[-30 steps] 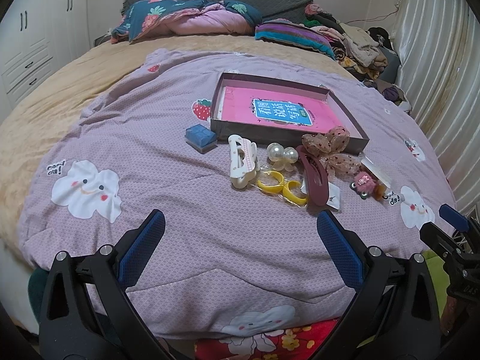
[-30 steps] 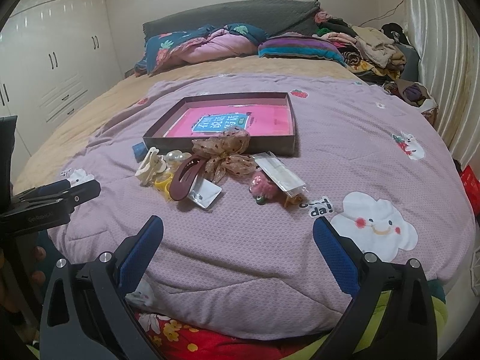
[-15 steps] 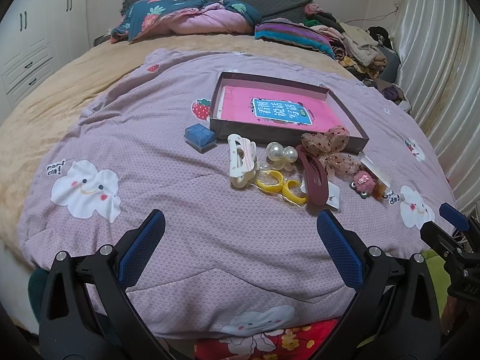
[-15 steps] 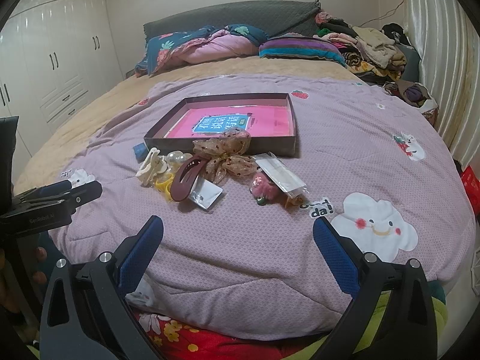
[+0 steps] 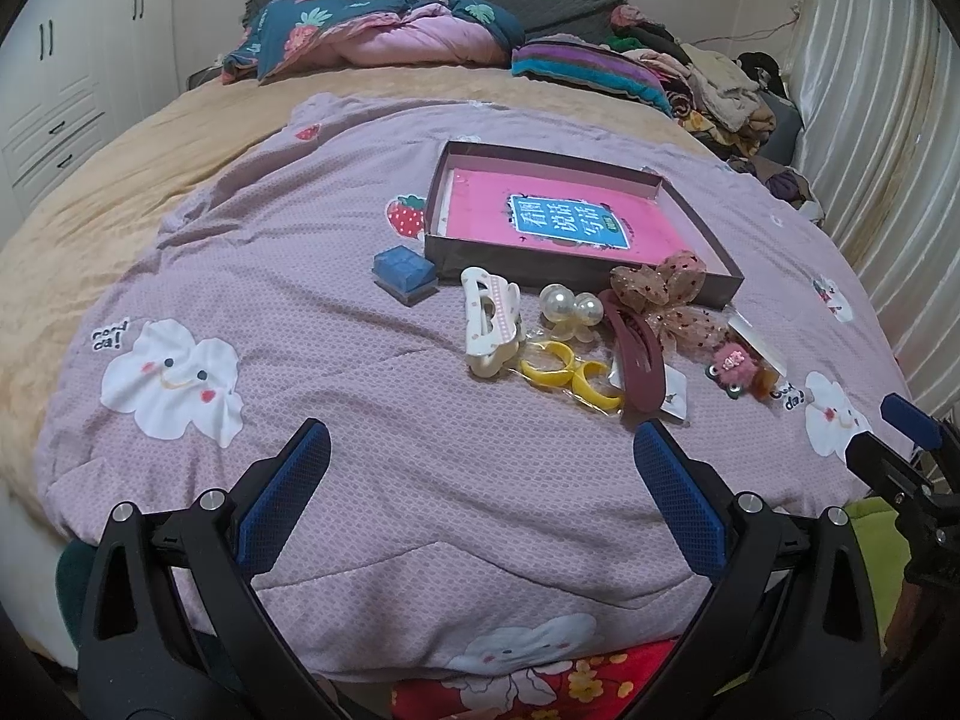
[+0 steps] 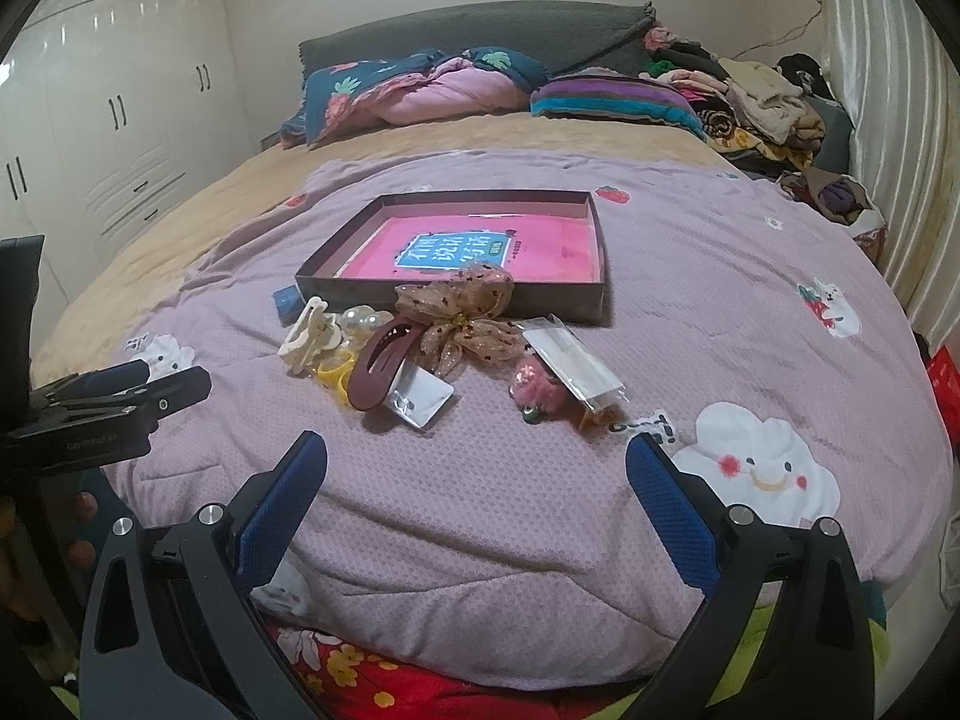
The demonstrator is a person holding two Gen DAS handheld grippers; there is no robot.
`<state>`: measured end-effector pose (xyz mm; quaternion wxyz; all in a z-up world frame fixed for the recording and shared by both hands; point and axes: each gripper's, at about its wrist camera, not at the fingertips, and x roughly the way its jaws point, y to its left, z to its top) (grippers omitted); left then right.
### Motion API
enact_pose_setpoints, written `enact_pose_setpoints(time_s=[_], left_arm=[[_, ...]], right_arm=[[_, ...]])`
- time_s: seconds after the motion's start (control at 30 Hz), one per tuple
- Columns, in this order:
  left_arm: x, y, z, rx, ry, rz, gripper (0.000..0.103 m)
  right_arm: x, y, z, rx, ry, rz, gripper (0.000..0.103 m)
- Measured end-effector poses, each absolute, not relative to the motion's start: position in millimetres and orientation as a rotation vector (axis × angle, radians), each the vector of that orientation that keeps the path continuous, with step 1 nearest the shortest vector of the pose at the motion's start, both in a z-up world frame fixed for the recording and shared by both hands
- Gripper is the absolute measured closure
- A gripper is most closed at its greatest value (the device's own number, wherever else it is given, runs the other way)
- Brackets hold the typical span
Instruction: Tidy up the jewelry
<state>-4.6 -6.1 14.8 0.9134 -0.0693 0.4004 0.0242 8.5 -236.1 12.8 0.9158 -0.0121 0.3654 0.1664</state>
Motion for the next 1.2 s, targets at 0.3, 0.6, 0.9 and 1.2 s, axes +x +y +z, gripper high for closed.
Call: enact_pose_setpoints(time_s=[0.3,0.6,0.9,1.2], left_arm=[[5.5,18.9,5.3,-0.169,0.834,0.09,0.008],[16.2,46.7,4.1,-0.194,0.836,0.147,0.008],[40.3,65.8,-0.9,-0.19,0.863,0.175,0.008],[83.2,74.0,-8.1,-0.135,0.905,0.139,0.008]], right_arm=[[24.5,-225.4,15.6,-0.052,0.755,0.39,0.004],[52.2,-210.3,16.7,-0.074,0.772,0.429,0.004],[83.7,-198.4,17.2,-0.081,0.778,0.449,0.004],[106.8,-192.4,12.3,-0.095,0.796,0.452,0.004]])
